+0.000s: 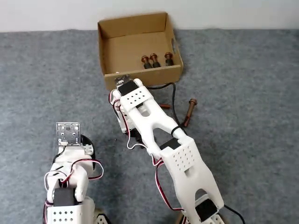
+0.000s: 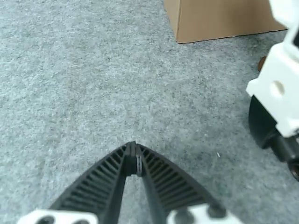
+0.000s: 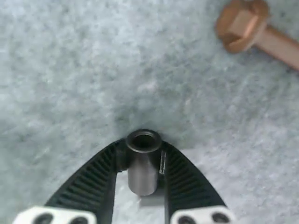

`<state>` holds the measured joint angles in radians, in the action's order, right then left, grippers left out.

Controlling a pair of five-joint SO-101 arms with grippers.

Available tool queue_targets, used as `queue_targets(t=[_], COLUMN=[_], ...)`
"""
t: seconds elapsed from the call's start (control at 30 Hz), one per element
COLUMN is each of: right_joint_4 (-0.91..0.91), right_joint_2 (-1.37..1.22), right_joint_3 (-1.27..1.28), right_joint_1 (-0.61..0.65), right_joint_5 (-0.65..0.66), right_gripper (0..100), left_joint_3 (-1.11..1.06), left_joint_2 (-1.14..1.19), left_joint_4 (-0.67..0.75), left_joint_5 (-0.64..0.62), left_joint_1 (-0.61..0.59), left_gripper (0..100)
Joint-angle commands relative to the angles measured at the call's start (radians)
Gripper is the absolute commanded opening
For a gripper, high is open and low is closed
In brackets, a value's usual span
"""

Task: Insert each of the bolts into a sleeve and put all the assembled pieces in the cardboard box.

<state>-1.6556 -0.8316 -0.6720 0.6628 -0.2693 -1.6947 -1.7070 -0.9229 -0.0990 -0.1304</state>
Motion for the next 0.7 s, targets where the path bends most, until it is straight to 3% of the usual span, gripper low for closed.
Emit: queue_targets(t=[0.0,0.5,0.67], right_joint_4=[-0.079,-0.14,-0.139], right_joint_2=[0.148,0.602,0.788], right_joint_3=[-0.008,0.092,0.288], right_joint_1=[0.005,-0.013,-0.124], right_joint_5=[-0.063,-0.176,-0.199], right_gripper=[0.9,0.8,0.8], left_joint_3=[0.005,0.005,0.005], left_joint_2=[0.002,0.002,0.002], left_joint_4=[0.026,0.023,0.023], left_joint_5=[0.012,0.044,0.044], left_joint_1=[-0.002,0.003,0.003], left_gripper=[0,0,0])
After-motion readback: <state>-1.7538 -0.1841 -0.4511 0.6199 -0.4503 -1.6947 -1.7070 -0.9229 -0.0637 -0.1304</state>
